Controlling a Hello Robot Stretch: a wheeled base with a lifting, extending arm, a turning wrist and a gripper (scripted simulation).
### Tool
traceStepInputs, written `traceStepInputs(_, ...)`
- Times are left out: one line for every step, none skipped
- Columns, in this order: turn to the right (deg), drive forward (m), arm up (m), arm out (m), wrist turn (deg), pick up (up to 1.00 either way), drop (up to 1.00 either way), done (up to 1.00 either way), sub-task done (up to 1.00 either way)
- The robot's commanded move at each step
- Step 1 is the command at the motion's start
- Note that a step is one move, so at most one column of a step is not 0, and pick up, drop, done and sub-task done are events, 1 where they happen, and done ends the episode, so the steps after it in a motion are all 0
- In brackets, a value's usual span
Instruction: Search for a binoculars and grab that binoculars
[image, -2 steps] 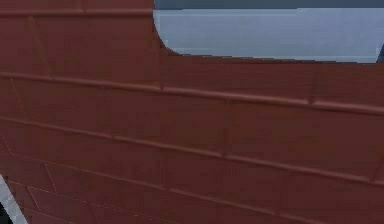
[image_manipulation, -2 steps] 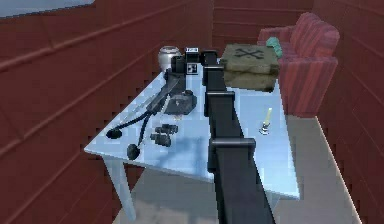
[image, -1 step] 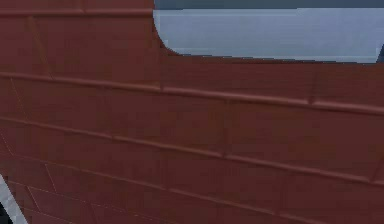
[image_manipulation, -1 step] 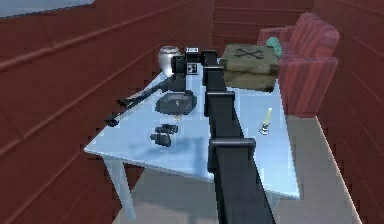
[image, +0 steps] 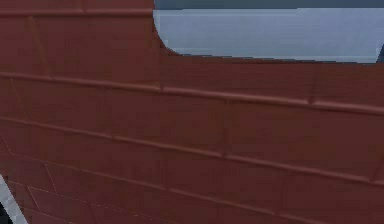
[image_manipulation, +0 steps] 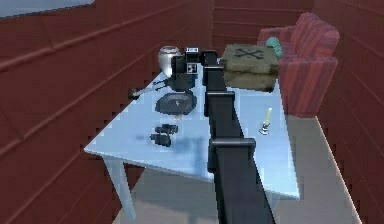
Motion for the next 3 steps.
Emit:
traceStepInputs(0.0,0.00,0.00,0.00,21.0,0.00,0.00,0.00,0.00)
traceStepInputs(0.0,0.00,-0.30,0.00,0.0,0.00,0.00,0.00,0.00)
traceStepInputs(0.0,0.00,0.00,0.00,0.0,1.00,0.00,0.00,0.00)
